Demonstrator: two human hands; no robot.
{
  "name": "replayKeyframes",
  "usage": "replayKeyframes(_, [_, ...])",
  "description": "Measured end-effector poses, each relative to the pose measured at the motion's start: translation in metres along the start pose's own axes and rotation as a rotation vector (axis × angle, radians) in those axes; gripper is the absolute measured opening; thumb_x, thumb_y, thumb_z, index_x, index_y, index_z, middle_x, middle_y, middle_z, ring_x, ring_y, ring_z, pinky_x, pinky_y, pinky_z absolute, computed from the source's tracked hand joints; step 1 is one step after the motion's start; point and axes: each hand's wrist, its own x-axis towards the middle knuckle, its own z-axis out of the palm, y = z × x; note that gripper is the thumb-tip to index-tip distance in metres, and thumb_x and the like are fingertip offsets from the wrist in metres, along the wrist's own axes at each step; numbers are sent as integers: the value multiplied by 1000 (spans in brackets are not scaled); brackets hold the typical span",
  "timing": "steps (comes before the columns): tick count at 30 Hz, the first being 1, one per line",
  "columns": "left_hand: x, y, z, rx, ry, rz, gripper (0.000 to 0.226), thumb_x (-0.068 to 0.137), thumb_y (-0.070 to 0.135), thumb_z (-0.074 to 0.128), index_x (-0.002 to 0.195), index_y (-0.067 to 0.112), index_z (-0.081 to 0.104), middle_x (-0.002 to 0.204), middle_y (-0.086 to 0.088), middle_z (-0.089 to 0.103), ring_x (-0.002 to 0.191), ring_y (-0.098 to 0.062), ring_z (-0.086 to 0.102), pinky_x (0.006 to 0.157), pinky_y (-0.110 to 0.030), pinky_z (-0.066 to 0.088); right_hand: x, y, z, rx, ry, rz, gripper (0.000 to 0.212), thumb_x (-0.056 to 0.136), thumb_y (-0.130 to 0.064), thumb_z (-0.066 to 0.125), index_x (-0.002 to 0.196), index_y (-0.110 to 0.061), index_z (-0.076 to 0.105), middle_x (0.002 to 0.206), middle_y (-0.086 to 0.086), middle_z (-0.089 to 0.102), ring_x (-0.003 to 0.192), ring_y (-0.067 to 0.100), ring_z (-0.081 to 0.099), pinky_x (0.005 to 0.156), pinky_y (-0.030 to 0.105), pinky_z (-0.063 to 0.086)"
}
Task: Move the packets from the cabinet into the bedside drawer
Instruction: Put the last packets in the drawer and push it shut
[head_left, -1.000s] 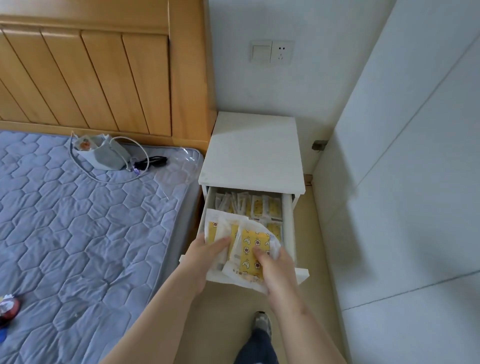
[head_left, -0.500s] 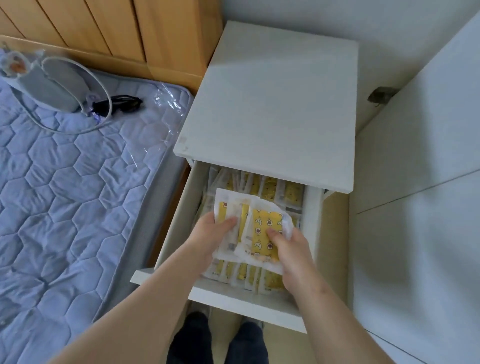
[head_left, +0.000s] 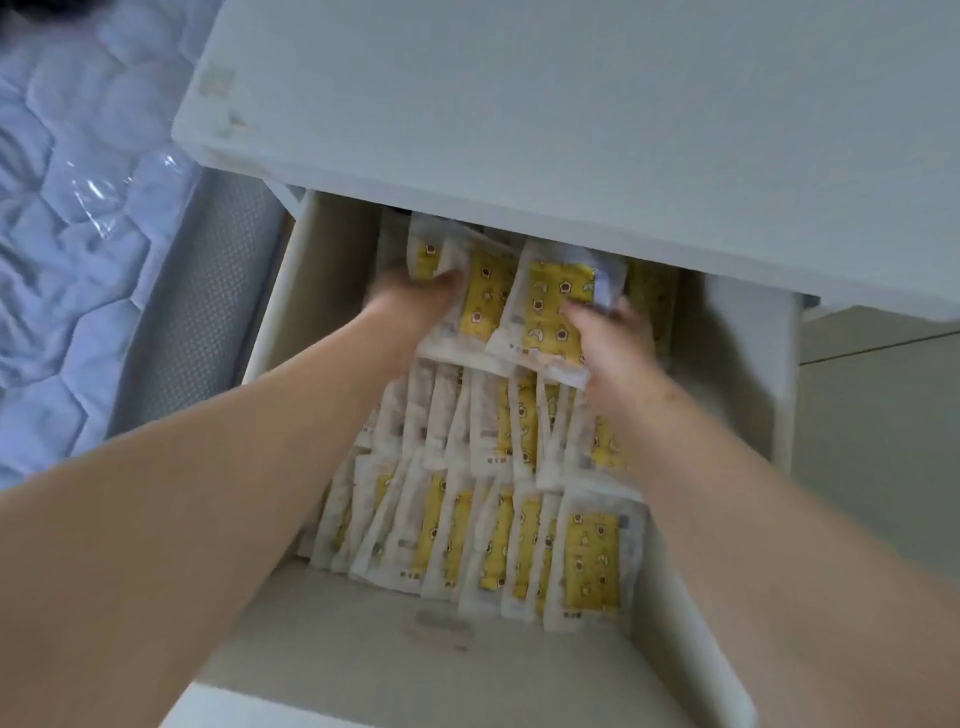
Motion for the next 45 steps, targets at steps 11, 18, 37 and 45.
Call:
replayKeyframes(11, [84, -15, 20, 299, 238, 251, 50, 88, 31, 61, 132, 15, 44, 118, 0, 57, 107, -18, 55, 78, -24, 41, 79, 8, 15, -419, 228, -194, 48, 92, -11, 57, 136, -13, 39, 137, 6, 46, 121, 23, 49, 79, 22, 37])
replayKeyframes(18, [84, -30, 19, 751, 181, 334, 69, 88, 18, 59, 146, 12, 21, 144, -14, 32, 128, -33, 38, 101, -39, 40, 85, 29, 22, -676, 247, -236, 76, 83, -18, 67, 144, -22, 23, 147, 6, 34, 132, 31, 37, 102, 44, 43])
replayKeyframes(37, [-63, -80, -42, 885, -155, 424, 37, 95, 22, 50, 132, 23, 47, 146, 2, 34, 136, -22, 30, 107, -33, 32, -90, 78, 11, -770, -151, -103, 53, 90, -29, 56, 140, -19, 38, 142, 4, 45, 126, 25, 45, 101, 40, 41])
replayKeyframes(45, [-176, -118, -96, 877, -352, 255, 44, 86, 35, 65, 127, 28, 50, 137, 6, 47, 125, -13, 42, 104, -28, 34, -202, 91, -2, -988, -381, -152, 43, 85, -36, 62, 125, -23, 54, 129, -7, 57, 121, 16, 50, 103, 33, 36])
